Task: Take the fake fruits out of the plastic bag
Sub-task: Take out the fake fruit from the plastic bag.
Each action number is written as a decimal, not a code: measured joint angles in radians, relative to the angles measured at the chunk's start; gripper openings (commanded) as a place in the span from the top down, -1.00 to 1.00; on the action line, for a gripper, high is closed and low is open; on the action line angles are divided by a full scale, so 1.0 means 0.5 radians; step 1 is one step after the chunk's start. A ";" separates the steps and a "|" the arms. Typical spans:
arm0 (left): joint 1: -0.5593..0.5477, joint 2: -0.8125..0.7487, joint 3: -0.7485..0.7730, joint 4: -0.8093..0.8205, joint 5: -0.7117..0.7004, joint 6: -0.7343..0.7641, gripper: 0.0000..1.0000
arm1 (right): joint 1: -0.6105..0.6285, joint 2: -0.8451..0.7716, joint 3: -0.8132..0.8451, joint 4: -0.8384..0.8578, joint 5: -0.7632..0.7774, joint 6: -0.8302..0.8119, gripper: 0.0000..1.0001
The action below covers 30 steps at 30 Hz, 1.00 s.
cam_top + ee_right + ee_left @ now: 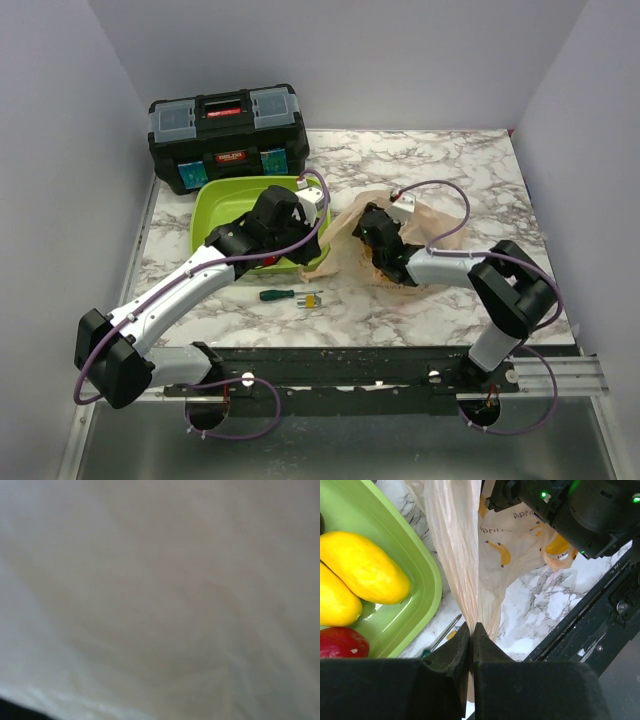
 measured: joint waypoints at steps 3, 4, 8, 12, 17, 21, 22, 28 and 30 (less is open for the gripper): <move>0.000 0.000 -0.003 0.012 0.001 -0.001 0.92 | -0.014 0.048 0.058 -0.004 0.002 -0.015 -0.34; 0.000 0.001 -0.004 0.016 0.002 -0.001 0.92 | -0.018 0.062 0.074 -0.011 0.005 -0.018 -0.35; 0.000 0.001 -0.011 0.023 0.002 -0.001 0.92 | -0.024 0.127 0.127 -0.014 0.017 -0.025 -0.39; 0.000 0.009 -0.018 0.024 0.002 -0.001 0.92 | -0.036 0.227 0.187 -0.015 0.019 -0.053 -0.42; 0.000 0.025 -0.018 0.024 0.002 -0.001 0.92 | -0.056 0.368 0.257 -0.013 0.020 -0.095 -0.21; 0.000 0.034 -0.018 0.023 0.002 0.000 0.92 | -0.070 0.395 0.270 -0.008 0.021 -0.108 -0.42; 0.000 0.035 -0.018 0.022 0.002 0.000 0.92 | -0.075 0.395 0.270 -0.005 0.021 -0.109 -0.44; -0.001 0.040 -0.021 0.023 0.002 0.000 0.92 | -0.120 0.397 0.270 0.005 0.015 -0.100 -0.45; -0.001 0.042 -0.021 0.023 0.002 0.000 0.92 | -0.137 0.397 0.270 0.007 0.008 -0.097 -0.44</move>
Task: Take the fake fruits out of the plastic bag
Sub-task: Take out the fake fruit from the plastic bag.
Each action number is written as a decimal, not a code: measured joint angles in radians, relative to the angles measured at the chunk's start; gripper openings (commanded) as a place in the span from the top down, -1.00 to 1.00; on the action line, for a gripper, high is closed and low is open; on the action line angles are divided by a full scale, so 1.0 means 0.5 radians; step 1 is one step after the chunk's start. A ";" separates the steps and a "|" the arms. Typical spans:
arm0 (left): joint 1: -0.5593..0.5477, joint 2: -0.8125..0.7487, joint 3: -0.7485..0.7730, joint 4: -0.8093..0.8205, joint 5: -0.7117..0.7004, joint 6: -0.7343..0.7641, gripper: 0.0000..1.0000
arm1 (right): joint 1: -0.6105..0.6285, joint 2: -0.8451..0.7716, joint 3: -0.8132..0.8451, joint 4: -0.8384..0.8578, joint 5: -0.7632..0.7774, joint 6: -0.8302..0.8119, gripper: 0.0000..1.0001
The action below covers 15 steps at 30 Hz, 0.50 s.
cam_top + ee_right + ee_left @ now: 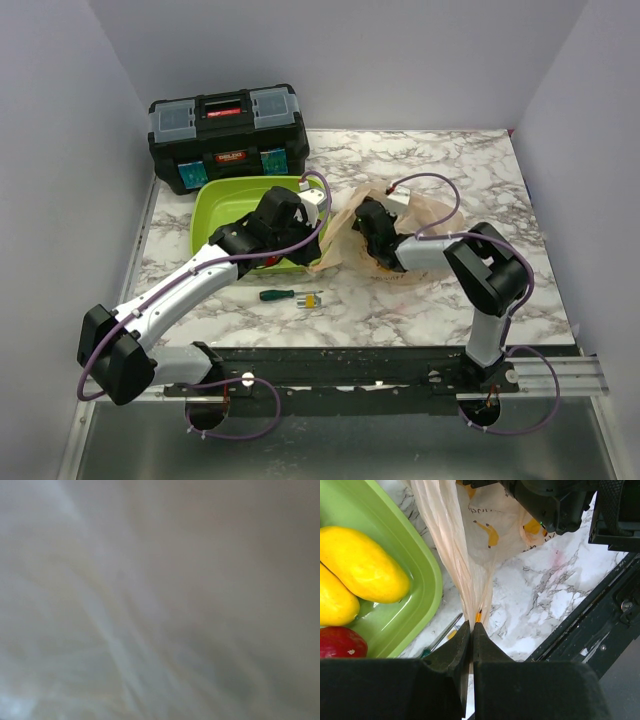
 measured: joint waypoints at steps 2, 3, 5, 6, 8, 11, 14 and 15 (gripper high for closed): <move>0.000 0.002 0.000 0.000 0.000 0.000 0.92 | -0.013 0.000 0.000 0.001 -0.010 0.003 -0.29; 0.000 0.004 0.000 0.000 0.000 0.000 0.92 | -0.017 -0.001 0.001 0.001 -0.013 0.002 -0.20; 0.000 0.007 0.000 -0.001 0.000 0.000 0.92 | -0.021 0.001 0.005 0.001 -0.022 -0.005 -0.03; 0.000 0.008 0.000 -0.001 0.000 0.000 0.92 | -0.024 0.002 0.008 0.004 -0.024 -0.012 0.07; 0.000 0.010 0.000 -0.002 0.000 0.000 0.92 | -0.030 0.002 0.008 0.008 -0.031 -0.024 0.21; 0.000 0.010 0.000 -0.002 0.000 0.000 0.92 | -0.033 0.002 0.008 0.011 -0.044 -0.036 0.36; 0.000 0.010 0.000 -0.002 0.000 0.001 0.92 | -0.037 0.001 0.004 0.017 -0.075 -0.042 0.46; 0.000 0.010 0.000 -0.003 0.000 0.001 0.92 | -0.039 -0.005 -0.006 0.025 -0.085 -0.041 0.50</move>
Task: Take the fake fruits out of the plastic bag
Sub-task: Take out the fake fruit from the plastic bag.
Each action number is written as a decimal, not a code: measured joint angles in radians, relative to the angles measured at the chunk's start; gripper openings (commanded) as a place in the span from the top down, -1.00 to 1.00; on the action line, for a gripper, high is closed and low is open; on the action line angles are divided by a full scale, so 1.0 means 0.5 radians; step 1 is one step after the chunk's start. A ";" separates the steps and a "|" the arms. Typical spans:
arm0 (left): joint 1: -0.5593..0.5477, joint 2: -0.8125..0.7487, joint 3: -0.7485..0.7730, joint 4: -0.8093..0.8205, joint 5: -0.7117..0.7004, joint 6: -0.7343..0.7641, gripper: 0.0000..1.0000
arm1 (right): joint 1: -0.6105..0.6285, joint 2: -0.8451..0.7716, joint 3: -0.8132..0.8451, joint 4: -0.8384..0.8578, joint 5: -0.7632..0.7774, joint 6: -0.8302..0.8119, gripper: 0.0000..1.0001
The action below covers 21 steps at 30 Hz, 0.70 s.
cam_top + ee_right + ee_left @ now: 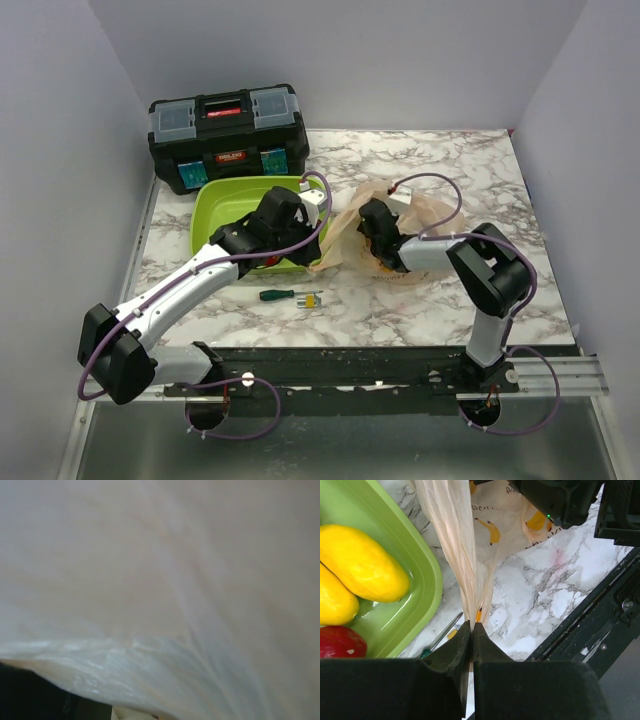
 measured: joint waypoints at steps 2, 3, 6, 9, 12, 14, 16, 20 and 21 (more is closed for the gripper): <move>0.000 0.000 0.000 -0.001 0.000 0.000 0.92 | -0.002 -0.040 -0.054 0.021 -0.033 0.000 0.54; 0.000 0.000 0.000 -0.001 0.000 0.000 0.92 | -0.002 -0.072 -0.092 0.025 -0.048 -0.002 0.57; 0.000 0.000 0.000 -0.002 0.000 0.000 0.92 | -0.002 -0.191 -0.212 0.028 -0.098 -0.010 0.72; 0.000 0.002 0.000 -0.002 0.000 0.000 0.92 | -0.002 -0.295 -0.278 0.017 -0.159 -0.018 0.79; 0.000 0.005 0.000 -0.003 0.000 0.001 0.92 | -0.002 -0.404 -0.319 -0.021 -0.225 -0.014 0.81; 0.000 0.007 0.000 -0.003 0.000 0.000 0.92 | -0.002 -0.496 -0.354 -0.067 -0.272 -0.001 0.81; 0.000 0.008 0.000 -0.004 0.000 0.001 0.92 | -0.002 -0.591 -0.386 -0.119 -0.323 0.004 0.81; 0.000 0.008 0.000 -0.006 0.001 0.001 0.92 | -0.002 -0.785 -0.429 -0.237 -0.462 0.005 0.85; 0.000 0.008 0.000 -0.006 0.001 0.001 0.92 | -0.002 -0.828 -0.430 -0.272 -0.502 0.005 0.85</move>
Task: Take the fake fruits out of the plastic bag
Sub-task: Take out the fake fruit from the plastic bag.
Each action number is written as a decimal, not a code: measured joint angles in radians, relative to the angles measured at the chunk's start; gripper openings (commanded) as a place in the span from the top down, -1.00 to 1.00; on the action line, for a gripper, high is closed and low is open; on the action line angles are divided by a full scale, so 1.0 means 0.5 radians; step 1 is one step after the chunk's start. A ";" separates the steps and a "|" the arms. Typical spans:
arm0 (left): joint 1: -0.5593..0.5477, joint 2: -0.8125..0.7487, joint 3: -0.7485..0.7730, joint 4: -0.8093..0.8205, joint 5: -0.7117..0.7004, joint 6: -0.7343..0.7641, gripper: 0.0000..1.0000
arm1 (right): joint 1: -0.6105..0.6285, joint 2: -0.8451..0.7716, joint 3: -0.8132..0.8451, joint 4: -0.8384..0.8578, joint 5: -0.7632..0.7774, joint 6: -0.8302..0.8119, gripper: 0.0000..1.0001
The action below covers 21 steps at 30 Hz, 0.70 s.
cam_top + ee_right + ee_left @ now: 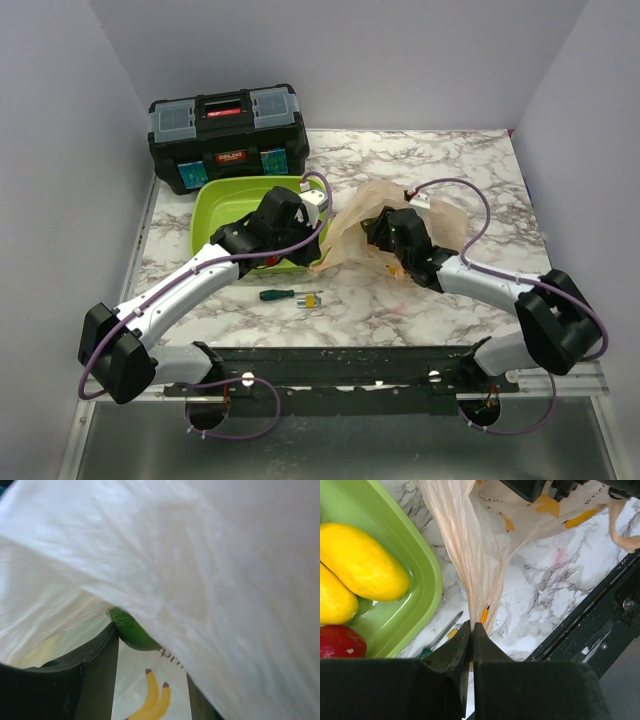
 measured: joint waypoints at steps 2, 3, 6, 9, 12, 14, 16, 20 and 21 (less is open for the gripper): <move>0.000 0.000 0.000 -0.001 0.000 0.001 0.92 | 0.000 -0.099 -0.005 -0.080 -0.079 -0.005 0.85; 0.000 0.000 0.000 -0.001 0.000 0.002 0.92 | 0.000 -0.151 -0.010 -0.118 -0.123 -0.008 0.85; 0.000 0.000 0.000 -0.001 0.002 0.006 0.92 | 0.000 -0.329 -0.032 -0.224 -0.246 -0.024 0.85; 0.000 0.000 0.000 -0.001 0.005 0.008 0.91 | 0.000 -0.484 -0.033 -0.317 -0.359 -0.044 0.85; 0.000 -0.001 -0.004 0.002 0.005 0.012 0.88 | 0.000 -0.611 -0.034 -0.436 -0.473 -0.066 0.85; 0.000 -0.001 -0.009 0.002 0.005 0.014 0.82 | 0.000 -0.688 -0.034 -0.517 -0.562 -0.089 0.85; 0.000 -0.001 -0.013 0.002 0.005 0.017 0.78 | 0.000 -0.766 -0.034 -0.597 -0.654 -0.111 0.85; 0.000 -0.008 -0.020 0.003 0.005 0.021 0.70 | 0.000 -0.925 -0.031 -0.737 -0.827 -0.165 0.85; 0.000 -0.012 -0.023 0.005 0.005 0.022 0.69 | 0.000 -0.957 -0.031 -0.769 -0.858 -0.177 0.85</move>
